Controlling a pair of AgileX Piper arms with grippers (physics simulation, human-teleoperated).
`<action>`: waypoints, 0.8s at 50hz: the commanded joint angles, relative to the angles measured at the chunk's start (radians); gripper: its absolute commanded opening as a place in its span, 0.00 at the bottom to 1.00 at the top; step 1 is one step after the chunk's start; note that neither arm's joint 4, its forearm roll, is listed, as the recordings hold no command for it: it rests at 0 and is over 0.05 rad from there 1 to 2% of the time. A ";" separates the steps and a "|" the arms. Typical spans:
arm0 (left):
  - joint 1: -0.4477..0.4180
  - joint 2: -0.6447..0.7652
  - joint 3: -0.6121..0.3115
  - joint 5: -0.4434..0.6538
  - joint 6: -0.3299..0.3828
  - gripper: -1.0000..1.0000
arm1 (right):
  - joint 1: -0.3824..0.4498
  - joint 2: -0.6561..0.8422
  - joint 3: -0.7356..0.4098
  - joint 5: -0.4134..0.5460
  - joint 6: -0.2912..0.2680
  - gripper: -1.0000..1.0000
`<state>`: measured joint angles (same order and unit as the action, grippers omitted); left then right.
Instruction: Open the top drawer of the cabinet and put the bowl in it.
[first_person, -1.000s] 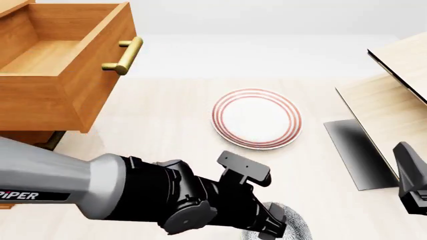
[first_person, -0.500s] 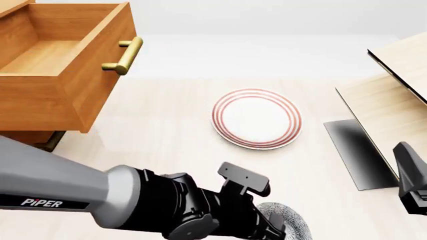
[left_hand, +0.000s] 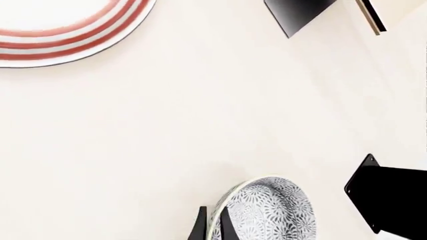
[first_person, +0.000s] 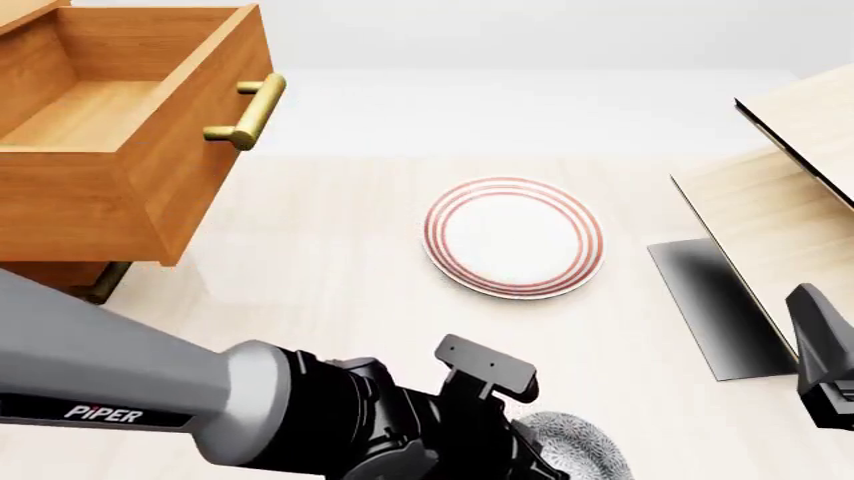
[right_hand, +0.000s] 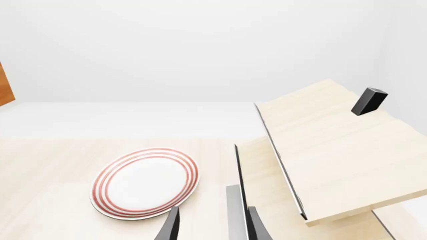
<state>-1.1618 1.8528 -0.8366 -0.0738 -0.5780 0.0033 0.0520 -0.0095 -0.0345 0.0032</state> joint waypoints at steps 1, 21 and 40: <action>0.023 -0.062 0.011 0.021 0.027 0.00 | -0.001 -0.001 0.002 -0.002 -0.001 1.00; 0.067 -0.209 -0.008 0.082 0.064 0.00 | -0.001 -0.001 0.002 -0.002 0.000 1.00; 0.132 -0.295 -0.067 0.195 0.069 0.00 | -0.001 -0.001 0.002 -0.002 -0.001 1.00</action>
<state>-1.0623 1.6015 -0.8673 0.0607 -0.5231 0.0033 0.0520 -0.0095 -0.0345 0.0031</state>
